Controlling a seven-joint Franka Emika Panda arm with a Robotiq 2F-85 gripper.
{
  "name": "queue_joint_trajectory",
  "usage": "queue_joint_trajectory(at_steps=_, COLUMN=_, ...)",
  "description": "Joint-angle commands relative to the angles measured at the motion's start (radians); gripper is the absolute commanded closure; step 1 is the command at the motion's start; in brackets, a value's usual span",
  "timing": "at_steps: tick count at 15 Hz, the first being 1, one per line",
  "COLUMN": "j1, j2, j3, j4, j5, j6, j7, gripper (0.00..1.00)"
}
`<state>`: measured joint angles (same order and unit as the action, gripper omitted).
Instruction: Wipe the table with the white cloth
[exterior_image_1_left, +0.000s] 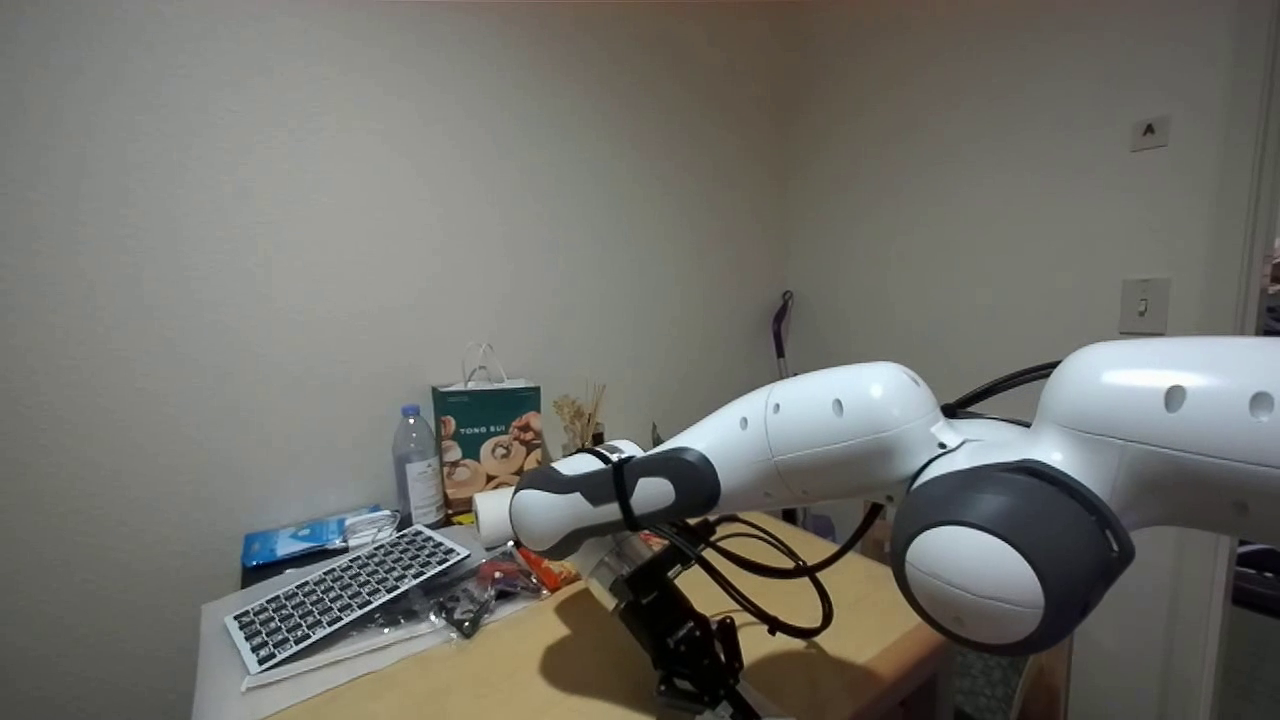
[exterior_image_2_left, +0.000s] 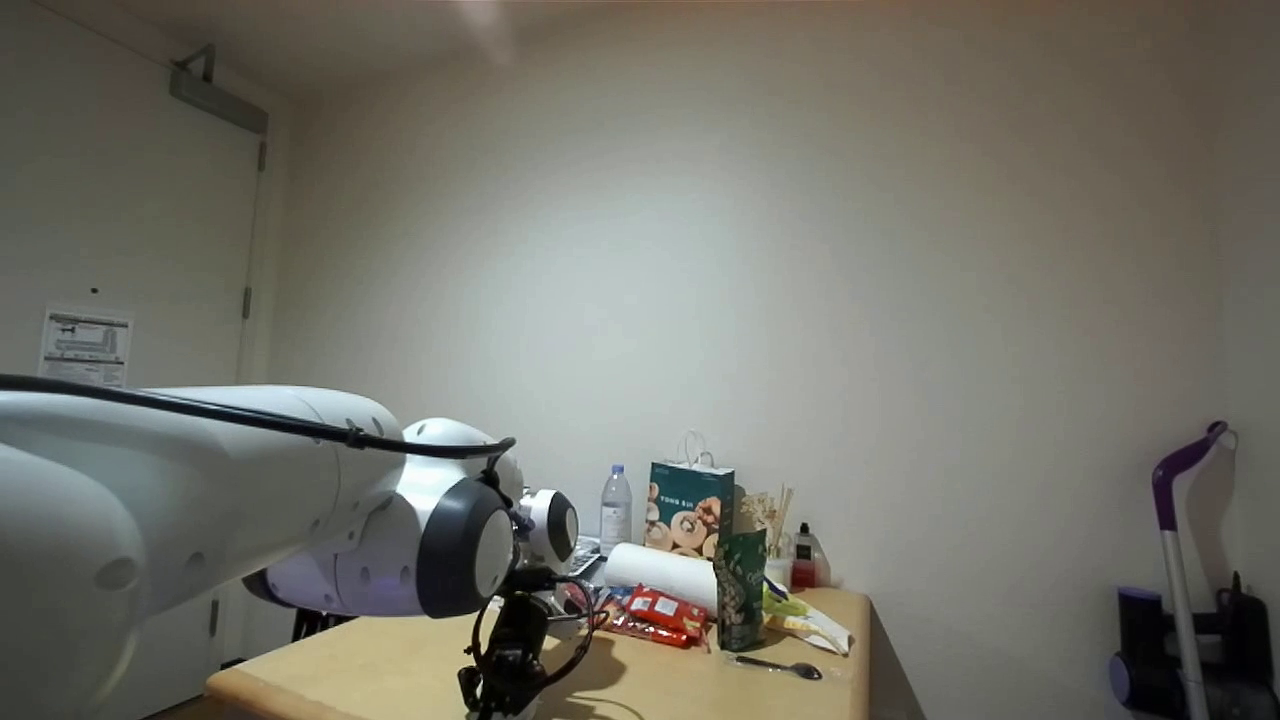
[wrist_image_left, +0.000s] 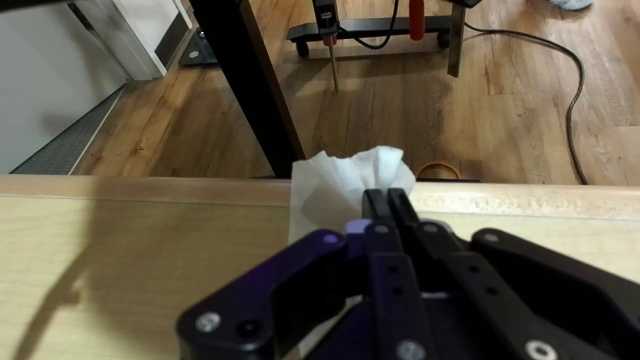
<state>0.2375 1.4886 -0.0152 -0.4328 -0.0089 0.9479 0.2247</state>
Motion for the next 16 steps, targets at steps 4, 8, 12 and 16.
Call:
queue_joint_trajectory(at_steps=4, j1=0.135, j2=0.0, j3=0.035, j4=0.018, j5=-0.041, j6=-0.007, j7=-0.161, gripper=0.94)
queue_joint_trajectory(at_steps=8, j1=0.245, j2=-0.001, j3=0.03, j4=0.043, j5=-0.091, j6=0.005, j7=-0.286, gripper=0.95)
queue_joint_trajectory(at_steps=12, j1=0.251, j2=-0.001, j3=0.039, j4=0.043, j5=-0.069, j6=0.019, j7=-0.201, gripper=0.94)
queue_joint_trajectory(at_steps=16, j1=0.171, j2=-0.001, j3=0.033, j4=0.038, j5=-0.039, j6=0.104, j7=-0.071, gripper=0.94)
